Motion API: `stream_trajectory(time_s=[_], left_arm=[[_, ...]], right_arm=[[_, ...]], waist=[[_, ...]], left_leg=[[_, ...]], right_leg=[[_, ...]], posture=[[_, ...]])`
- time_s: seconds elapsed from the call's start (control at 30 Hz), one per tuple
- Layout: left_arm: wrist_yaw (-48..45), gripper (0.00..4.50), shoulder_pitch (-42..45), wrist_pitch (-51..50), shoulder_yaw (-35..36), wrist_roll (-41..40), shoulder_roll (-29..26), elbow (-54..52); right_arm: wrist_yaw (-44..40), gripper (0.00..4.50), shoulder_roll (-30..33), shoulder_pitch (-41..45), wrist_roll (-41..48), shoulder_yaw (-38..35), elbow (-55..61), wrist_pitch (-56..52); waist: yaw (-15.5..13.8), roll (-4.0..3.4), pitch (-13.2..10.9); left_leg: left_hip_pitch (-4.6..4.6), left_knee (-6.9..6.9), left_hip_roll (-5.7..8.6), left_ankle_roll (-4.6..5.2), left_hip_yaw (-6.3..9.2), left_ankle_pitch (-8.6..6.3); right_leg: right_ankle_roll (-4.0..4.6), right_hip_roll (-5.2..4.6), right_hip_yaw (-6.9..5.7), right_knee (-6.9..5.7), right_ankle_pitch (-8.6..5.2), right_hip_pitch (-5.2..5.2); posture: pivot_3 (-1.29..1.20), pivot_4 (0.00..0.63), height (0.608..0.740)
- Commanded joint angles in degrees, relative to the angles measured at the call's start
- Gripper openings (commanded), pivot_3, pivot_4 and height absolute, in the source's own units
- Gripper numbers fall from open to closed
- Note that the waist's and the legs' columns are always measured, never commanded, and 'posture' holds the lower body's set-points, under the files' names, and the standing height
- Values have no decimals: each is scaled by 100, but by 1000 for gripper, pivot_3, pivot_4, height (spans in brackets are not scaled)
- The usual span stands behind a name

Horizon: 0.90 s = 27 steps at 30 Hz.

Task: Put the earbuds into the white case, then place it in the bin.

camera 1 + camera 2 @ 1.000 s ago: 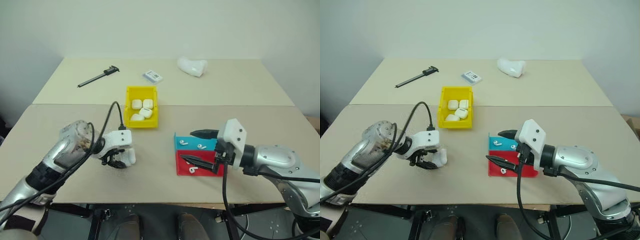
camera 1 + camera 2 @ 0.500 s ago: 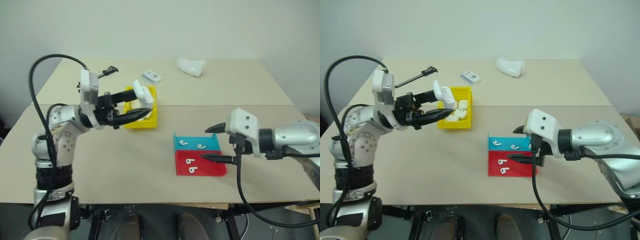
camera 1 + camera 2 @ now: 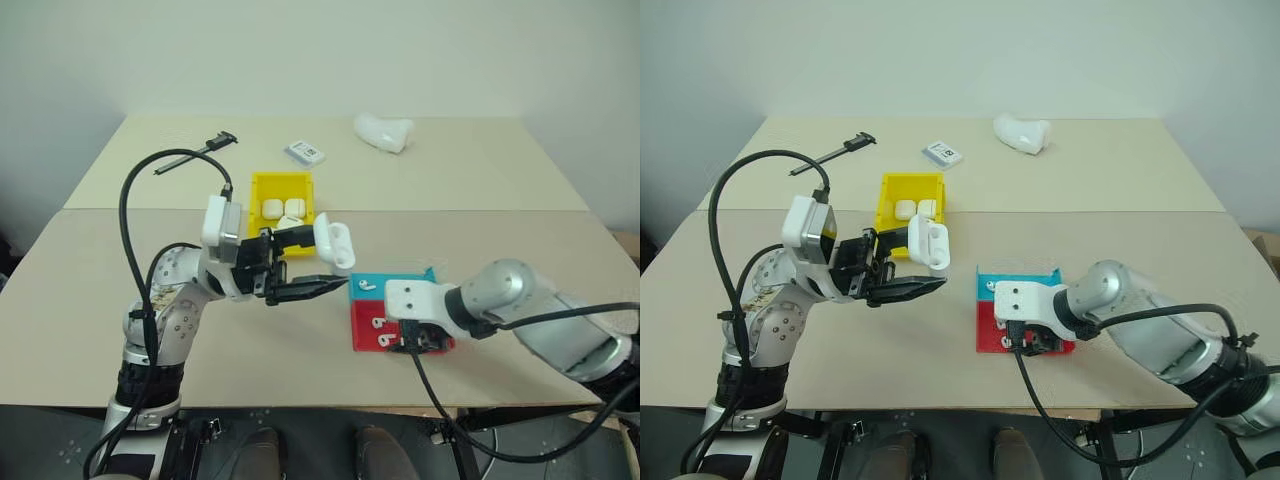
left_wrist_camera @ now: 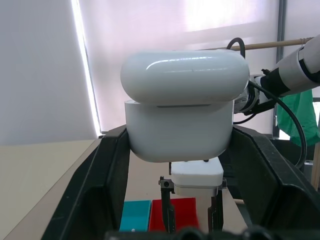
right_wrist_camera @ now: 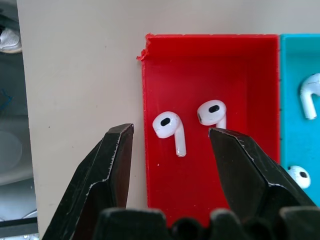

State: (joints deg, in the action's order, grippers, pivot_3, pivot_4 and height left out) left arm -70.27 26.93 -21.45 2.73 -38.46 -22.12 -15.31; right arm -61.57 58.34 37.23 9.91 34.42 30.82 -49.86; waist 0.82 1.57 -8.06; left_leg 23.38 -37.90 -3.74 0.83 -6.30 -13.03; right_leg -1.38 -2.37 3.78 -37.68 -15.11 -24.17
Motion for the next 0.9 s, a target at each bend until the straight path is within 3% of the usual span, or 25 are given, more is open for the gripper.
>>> stream_trajectory(time_s=[0.03,0.3,0.43,0.9], left_arm=[[64,2733,22,122,9,-138,-64,-222],[205,2733,-59,124,-1,-145,-146,-364],[268,2733,-116,98,0,-159,-202,-470],[439,2733,-195,84,-25,-254,-339,-609]], right_arm=[[-112,2883,-58,90,-255,96,10,13],[-291,2883,-381,126,-496,164,-262,82],[-376,1981,-474,125,-576,181,-352,126],[-553,1981,-681,66,-890,228,-721,336]], waist=[[0,0,0],[4,0,0],[2,0,0],[3,0,0]], left_leg=[[-1,0,0,0,0,0],[-2,0,-1,0,1,0],[-2,0,-1,0,0,0],[-3,0,-1,0,0,0]], right_leg=[[0,0,0,-1,0,0],[0,2,-2,-2,0,-1],[0,1,-2,-2,0,1],[0,2,-3,-2,0,1]], posture=[[0,150,740],[0,150,740],[0,150,740],[0,150,740]])
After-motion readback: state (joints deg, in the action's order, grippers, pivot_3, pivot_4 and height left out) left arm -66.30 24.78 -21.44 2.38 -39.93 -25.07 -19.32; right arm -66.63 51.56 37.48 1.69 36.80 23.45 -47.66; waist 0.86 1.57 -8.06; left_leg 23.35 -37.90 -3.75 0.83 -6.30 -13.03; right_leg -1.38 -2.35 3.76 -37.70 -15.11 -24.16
